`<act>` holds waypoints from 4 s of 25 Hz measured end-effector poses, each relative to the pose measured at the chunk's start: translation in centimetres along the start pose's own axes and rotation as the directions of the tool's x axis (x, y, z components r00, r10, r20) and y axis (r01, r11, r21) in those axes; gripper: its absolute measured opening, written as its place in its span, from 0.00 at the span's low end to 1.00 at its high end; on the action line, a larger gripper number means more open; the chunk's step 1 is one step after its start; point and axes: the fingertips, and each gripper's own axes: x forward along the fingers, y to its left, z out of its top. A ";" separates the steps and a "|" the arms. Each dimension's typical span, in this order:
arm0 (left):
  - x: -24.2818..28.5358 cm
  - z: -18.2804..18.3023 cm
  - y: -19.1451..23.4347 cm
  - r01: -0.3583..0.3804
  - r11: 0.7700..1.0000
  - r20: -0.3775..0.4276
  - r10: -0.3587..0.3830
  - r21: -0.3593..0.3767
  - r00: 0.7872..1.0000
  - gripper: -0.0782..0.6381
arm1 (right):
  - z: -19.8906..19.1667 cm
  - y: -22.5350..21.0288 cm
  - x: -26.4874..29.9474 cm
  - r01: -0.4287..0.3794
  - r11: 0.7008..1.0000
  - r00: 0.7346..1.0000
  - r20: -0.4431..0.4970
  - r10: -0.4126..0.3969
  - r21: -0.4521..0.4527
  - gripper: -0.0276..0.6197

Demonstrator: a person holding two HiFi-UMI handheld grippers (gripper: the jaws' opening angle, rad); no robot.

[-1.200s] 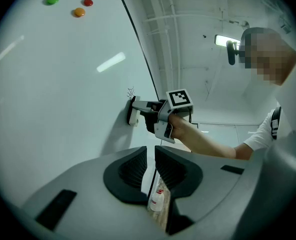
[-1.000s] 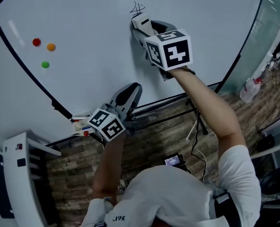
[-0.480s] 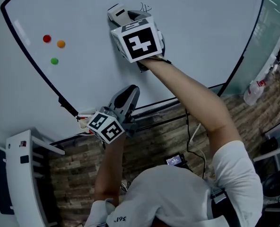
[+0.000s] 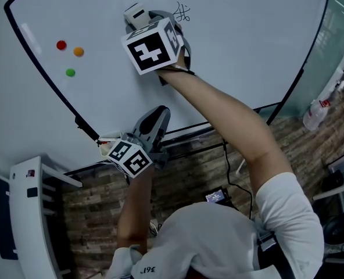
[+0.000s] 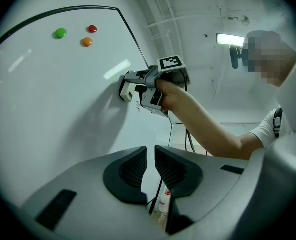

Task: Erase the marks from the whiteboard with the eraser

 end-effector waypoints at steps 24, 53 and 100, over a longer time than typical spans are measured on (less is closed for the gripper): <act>3.7 -2.8 -1.1 0.044 0.999 -0.070 -0.045 -0.012 0.997 0.18 | -3.2 -7.9 -1.8 0.069 0.997 0.996 -0.054 -0.067 0.046 0.43; 4.9 -3.8 -2.5 0.053 0.999 -0.084 -0.052 0.012 0.995 0.18 | -9.0 -19.9 -6.0 0.245 0.968 0.963 -0.135 -0.235 0.059 0.43; 5.3 -3.4 0.4 0.076 0.997 -0.093 -0.077 -0.014 0.993 0.18 | -8.1 -22.9 -6.5 0.341 0.933 0.935 -0.143 -0.324 0.113 0.43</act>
